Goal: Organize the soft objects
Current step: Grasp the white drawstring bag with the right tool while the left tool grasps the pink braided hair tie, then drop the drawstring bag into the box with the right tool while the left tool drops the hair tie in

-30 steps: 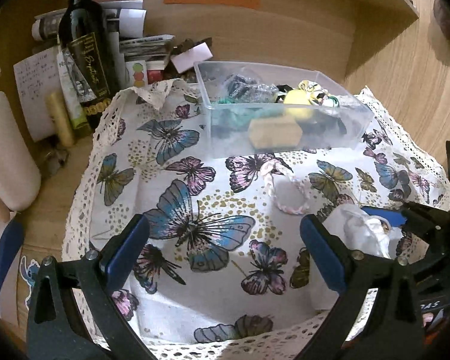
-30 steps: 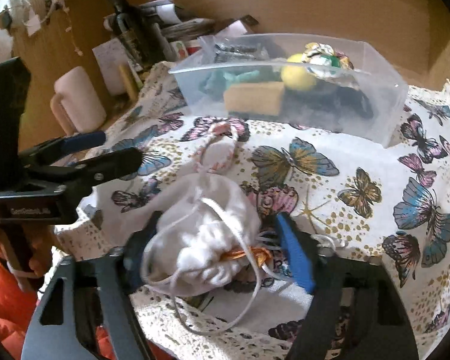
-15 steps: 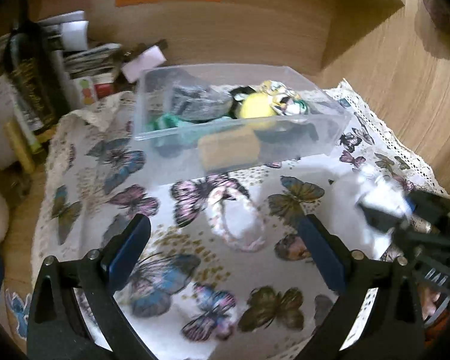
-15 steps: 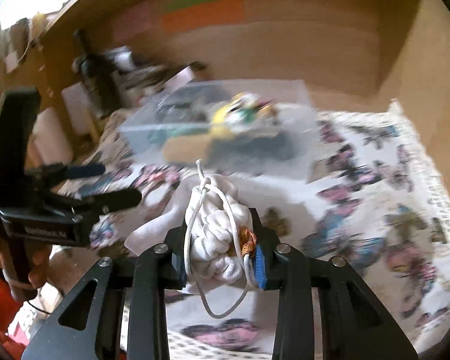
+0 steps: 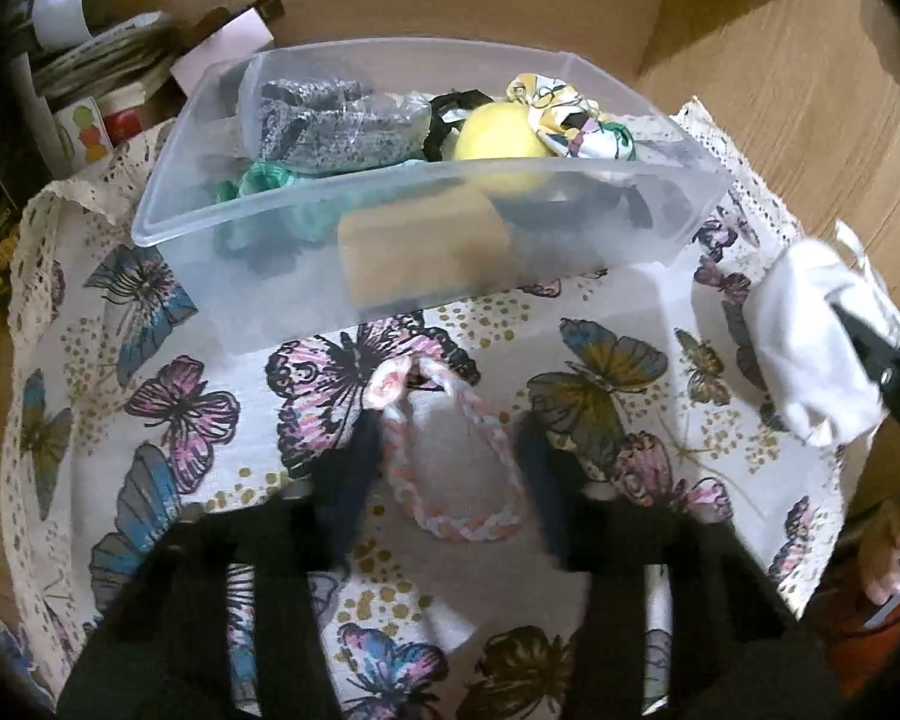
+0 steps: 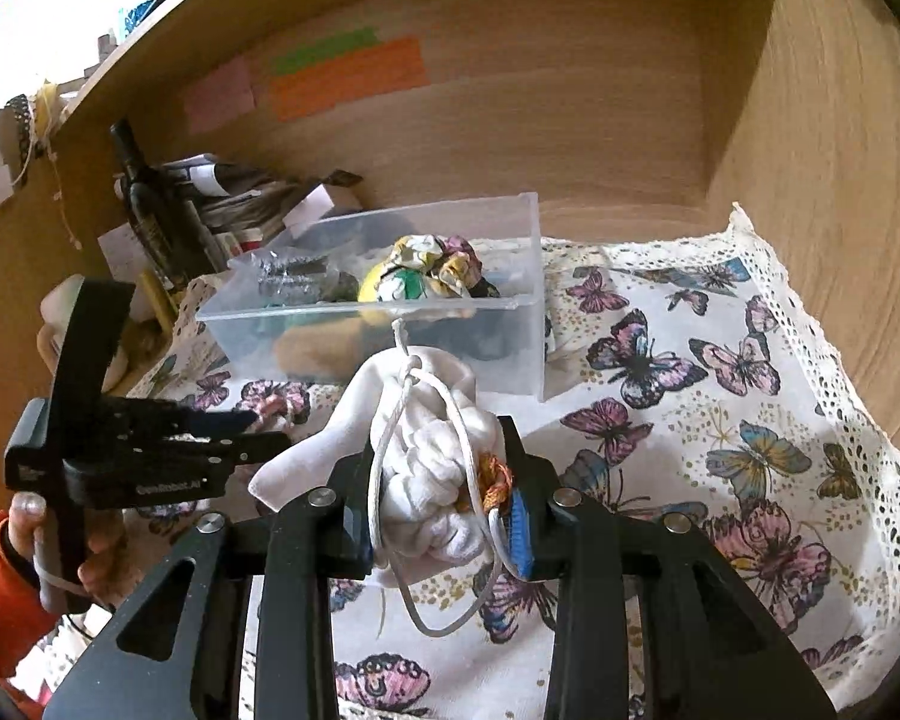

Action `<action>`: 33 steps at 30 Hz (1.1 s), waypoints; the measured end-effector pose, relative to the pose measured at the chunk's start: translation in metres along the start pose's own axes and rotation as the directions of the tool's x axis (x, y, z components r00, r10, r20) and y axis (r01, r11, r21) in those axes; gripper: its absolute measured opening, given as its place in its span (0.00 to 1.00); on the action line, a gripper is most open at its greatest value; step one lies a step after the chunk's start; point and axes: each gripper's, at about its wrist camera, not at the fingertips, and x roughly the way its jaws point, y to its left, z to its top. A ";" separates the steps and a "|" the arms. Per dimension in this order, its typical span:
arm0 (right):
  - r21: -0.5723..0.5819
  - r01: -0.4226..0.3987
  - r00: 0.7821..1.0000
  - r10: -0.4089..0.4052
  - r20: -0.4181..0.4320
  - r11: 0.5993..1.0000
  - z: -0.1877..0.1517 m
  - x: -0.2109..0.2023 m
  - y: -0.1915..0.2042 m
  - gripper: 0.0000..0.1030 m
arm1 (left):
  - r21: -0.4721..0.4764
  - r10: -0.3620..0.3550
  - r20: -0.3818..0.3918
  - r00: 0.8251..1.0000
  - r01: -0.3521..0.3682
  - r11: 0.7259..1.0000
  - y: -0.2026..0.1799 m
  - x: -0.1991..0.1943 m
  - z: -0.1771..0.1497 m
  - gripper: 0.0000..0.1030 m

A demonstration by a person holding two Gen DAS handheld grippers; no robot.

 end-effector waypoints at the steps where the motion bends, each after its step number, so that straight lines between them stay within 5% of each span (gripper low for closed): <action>1: -0.002 -0.002 1.000 0.002 0.005 1.000 0.001 0.000 0.001 0.28 | 0.005 0.007 0.001 1.000 -0.007 1.000 -0.001 -0.001 -0.001 0.17; 3: -0.006 -0.004 1.000 0.004 0.012 1.000 0.004 0.000 0.002 0.28 | 0.003 0.016 0.001 1.000 -0.016 1.000 0.001 -0.002 -0.002 0.09; 8: -0.020 0.006 1.000 -0.005 0.026 1.000 0.013 0.001 0.004 0.28 | -0.007 0.003 0.016 1.000 -0.003 1.000 0.009 -0.013 -0.006 0.09; 13: -0.036 0.012 0.998 -0.010 0.058 0.999 0.029 0.000 0.006 0.28 | 0.011 0.009 0.113 0.994 -0.010 1.000 0.011 -0.048 -0.003 0.09; 25: -0.116 0.030 0.983 -0.009 0.181 0.993 0.088 0.004 0.027 0.28 | -0.001 0.070 0.338 0.938 -0.074 0.997 0.008 -0.108 0.036 0.09; 33: -0.175 0.016 0.992 0.006 0.123 0.984 0.107 0.048 0.051 0.29 | -0.034 0.130 0.328 0.936 -0.126 0.991 0.020 -0.088 0.059 0.09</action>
